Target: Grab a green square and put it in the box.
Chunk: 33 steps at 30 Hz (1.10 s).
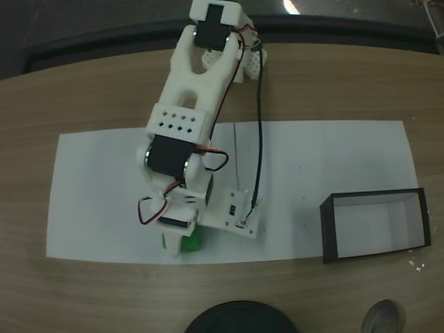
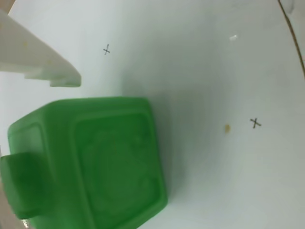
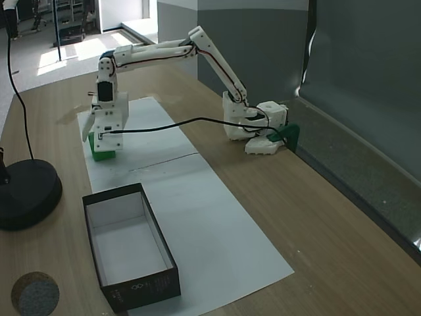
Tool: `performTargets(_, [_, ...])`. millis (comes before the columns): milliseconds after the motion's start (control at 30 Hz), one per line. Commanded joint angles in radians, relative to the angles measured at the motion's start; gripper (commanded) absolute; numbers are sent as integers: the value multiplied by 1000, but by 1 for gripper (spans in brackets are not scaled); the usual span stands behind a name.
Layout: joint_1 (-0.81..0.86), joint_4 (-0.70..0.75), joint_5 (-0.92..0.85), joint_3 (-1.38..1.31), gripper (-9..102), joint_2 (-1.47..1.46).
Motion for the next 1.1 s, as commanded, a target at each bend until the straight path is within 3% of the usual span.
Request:
performTargets(0, [5, -11, -2, -63, 31, 18])
performTargets(200, [2, -11, 6, -63, 4, 28])
performTargets(500, [-137, 129, 8, -227, 5, 275])
performTargets(767, [-517, 267, -26, -411, 5, 632])
performTargets(933, [-746, 261, -58, -410, 5, 627])
performTargets(1067, [-805, 238, -58, -422, 5, 525])
